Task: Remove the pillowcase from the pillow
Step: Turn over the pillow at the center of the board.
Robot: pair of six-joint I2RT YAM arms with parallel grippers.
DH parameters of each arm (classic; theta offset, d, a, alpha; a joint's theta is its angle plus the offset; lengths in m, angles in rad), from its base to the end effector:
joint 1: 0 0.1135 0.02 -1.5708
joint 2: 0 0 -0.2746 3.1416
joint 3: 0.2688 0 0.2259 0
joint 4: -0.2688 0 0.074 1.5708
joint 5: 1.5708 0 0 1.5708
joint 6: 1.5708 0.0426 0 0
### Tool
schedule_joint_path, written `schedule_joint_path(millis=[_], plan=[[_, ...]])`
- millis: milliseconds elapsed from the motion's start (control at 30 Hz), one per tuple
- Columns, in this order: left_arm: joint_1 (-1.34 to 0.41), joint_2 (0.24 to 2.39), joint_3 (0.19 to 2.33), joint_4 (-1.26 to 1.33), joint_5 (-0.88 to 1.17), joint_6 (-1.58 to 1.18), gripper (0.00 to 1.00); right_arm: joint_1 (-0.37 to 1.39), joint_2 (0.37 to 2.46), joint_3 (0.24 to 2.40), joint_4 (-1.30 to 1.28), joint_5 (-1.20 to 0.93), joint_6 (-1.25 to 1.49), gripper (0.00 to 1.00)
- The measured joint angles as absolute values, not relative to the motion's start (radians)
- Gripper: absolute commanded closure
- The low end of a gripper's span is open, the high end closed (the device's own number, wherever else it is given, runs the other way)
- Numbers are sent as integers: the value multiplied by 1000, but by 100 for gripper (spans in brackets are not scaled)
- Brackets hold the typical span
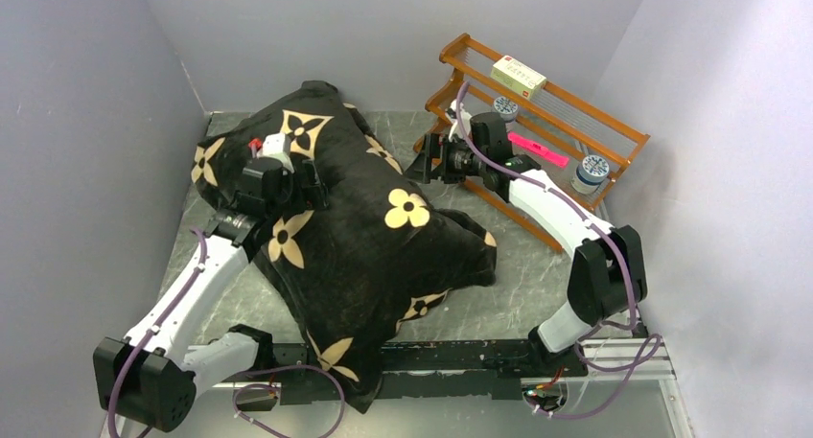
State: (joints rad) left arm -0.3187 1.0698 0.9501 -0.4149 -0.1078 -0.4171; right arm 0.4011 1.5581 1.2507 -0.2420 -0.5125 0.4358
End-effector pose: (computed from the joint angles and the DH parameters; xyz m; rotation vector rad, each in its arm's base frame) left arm 0.2024 -0.0620 0.3286 -0.1692 2.1123 -0.3276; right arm 0.3021 0.1508 0.3213 -0.2840 2.1995 1.0249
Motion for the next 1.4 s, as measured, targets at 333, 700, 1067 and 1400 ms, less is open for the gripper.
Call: schedule_joint_path(millis=[333,700,1067,1400], plan=[[-221,890,606,-165,-55,-556,0,500,1622,1177,-102,-562,504,0],[-157,852,494,-47,2,-645,0,590,1707,1179,24,-599,545,24],[-131,835,525,-121,2,-648,0,646,1757,1297,-32,-641,478,100],[-105,928,881,-491,-10,-593,0,685,1756,1472,-310,-539,262,100]])
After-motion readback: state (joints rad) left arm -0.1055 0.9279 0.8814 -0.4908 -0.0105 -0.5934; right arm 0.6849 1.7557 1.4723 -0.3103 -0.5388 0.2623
